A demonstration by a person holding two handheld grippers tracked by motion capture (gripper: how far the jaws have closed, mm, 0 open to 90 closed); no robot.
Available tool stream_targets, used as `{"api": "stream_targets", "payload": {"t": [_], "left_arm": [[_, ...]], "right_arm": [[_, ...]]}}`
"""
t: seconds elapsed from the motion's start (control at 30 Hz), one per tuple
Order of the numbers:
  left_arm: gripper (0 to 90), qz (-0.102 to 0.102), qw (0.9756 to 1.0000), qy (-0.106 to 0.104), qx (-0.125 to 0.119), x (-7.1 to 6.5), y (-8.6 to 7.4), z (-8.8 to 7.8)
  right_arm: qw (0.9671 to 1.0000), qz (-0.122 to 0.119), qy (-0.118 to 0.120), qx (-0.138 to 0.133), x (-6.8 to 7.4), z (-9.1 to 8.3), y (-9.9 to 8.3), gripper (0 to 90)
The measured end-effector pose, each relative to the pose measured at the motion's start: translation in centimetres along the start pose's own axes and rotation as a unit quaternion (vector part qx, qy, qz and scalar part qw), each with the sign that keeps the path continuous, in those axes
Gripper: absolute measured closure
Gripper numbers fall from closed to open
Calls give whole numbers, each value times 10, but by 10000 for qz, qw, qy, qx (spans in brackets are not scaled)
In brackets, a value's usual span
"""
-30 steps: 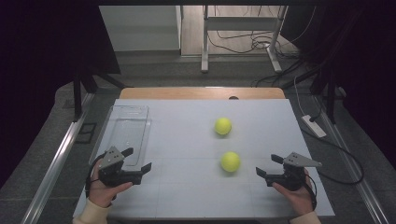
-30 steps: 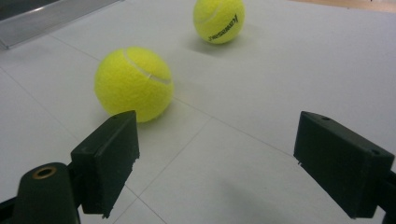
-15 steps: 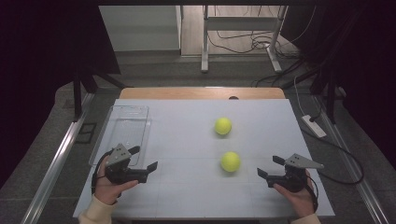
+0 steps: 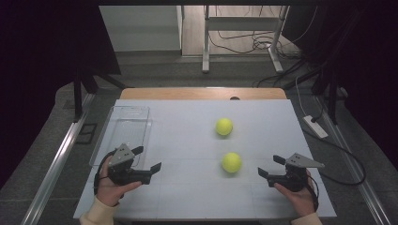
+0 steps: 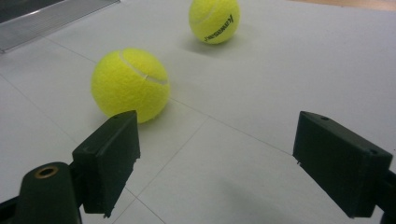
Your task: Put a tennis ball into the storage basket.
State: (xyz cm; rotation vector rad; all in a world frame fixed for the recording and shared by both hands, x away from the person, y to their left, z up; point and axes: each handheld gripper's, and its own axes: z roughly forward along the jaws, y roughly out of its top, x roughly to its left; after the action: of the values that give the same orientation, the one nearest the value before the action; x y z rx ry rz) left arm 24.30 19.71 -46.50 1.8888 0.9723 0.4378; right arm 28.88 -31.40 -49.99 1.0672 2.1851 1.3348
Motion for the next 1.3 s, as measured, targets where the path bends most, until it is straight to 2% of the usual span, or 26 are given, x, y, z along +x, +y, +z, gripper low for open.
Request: {"api": "stream_targets", "payload": {"t": [1.3], "left_arm": [[101,265,9989,-324,224,-19,18,29]], "right_arm": [[10000,-31,-13,2,0,2,0,151]]}}
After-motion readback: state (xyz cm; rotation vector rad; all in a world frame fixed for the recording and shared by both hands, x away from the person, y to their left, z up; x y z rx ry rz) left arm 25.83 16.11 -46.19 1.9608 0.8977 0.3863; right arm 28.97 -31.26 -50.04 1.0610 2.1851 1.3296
